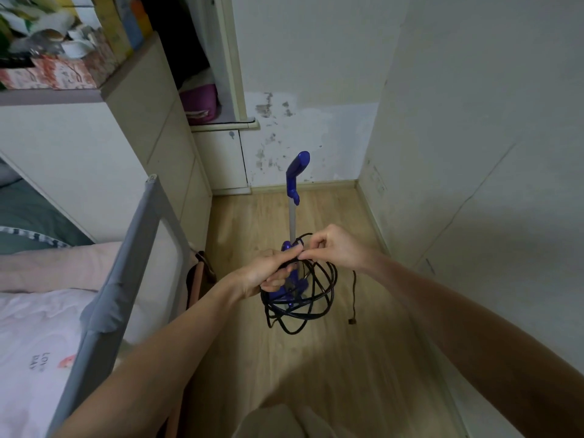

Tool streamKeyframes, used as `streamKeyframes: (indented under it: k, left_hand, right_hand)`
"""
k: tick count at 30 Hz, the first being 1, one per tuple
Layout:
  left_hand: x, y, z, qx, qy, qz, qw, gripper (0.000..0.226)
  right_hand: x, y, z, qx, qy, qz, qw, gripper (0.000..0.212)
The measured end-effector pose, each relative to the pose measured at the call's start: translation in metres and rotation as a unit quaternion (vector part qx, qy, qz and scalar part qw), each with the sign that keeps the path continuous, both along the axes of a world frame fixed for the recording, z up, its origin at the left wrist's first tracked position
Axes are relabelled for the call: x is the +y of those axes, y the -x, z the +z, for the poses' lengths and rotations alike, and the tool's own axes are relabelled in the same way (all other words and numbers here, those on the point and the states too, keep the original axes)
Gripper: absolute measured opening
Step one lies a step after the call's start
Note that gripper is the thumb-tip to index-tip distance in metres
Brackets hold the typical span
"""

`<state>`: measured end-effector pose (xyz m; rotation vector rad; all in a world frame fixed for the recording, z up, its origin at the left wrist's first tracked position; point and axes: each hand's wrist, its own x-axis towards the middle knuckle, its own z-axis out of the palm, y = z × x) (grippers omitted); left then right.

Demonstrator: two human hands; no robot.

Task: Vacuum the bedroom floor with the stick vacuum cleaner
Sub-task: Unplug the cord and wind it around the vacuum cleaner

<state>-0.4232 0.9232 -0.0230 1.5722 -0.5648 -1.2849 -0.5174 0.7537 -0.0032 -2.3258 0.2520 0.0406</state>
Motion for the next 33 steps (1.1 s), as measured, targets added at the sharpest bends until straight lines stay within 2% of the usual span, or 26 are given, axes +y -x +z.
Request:
streamKeyframes:
  k: [3,5,8,11,14,16,18,20,21,24,26,30,33]
  left_hand:
    - [0.011,-0.007,-0.008,-0.045,-0.017,-0.021,0.999,0.049]
    - [0.023,-0.014,-0.014,-0.063,-0.054,0.000,0.997,0.048]
    - [0.038,-0.031,-0.031,-0.102,-0.146,0.096,0.979,0.045]
    - [0.052,-0.057,-0.060,-0.129,-0.235,0.243,0.932,0.041]
    - [0.057,-0.070,-0.073,-0.103,-0.256,0.287,0.917,0.039]
    - [0.052,-0.071,-0.070,-0.077,-0.229,0.309,0.920,0.040]
    - [0.041,-0.064,-0.061,-0.046,-0.183,0.328,0.926,0.041]
    - [0.028,-0.053,-0.046,-0.024,-0.134,0.312,0.940,0.042]
    - [0.022,-0.048,-0.040,-0.019,-0.113,0.298,0.948,0.041]
    - [0.011,-0.027,-0.019,-0.018,-0.056,0.244,0.968,0.035]
    - [0.006,-0.012,-0.009,-0.024,-0.025,0.201,0.979,0.034]
    - [-0.004,0.011,-0.002,-0.112,-0.028,0.121,0.986,0.040]
    - [-0.007,0.014,-0.008,-0.121,-0.020,0.062,0.991,0.043]
  right_hand:
    - [-0.021,0.014,-0.004,0.014,0.033,-0.006,0.999,0.030]
    - [-0.041,0.027,-0.009,-0.003,0.063,-0.027,0.998,0.032]
    - [-0.071,0.044,-0.019,-0.014,0.115,-0.081,0.990,0.032]
    - [-0.090,0.057,-0.028,0.010,0.155,-0.156,0.975,0.028]
    - [-0.081,0.059,-0.032,-0.026,0.164,-0.197,0.966,0.017]
    - [-0.064,0.051,-0.036,-0.004,0.251,-0.129,0.959,0.013]
    - [-0.042,0.040,-0.037,0.109,0.334,-0.001,0.936,0.019]
    - [-0.016,0.030,-0.024,0.191,0.360,0.127,0.904,0.022]
    - [-0.004,0.026,-0.015,0.201,0.349,0.176,0.898,0.024]
    - [0.018,0.015,-0.001,0.120,0.297,0.248,0.914,0.027]
    - [0.021,0.009,0.002,0.098,0.246,0.234,0.935,0.025]
    - [0.017,0.000,0.006,0.071,0.127,0.175,0.974,0.020]
    - [0.009,0.000,0.005,0.042,0.027,0.104,0.993,0.014]
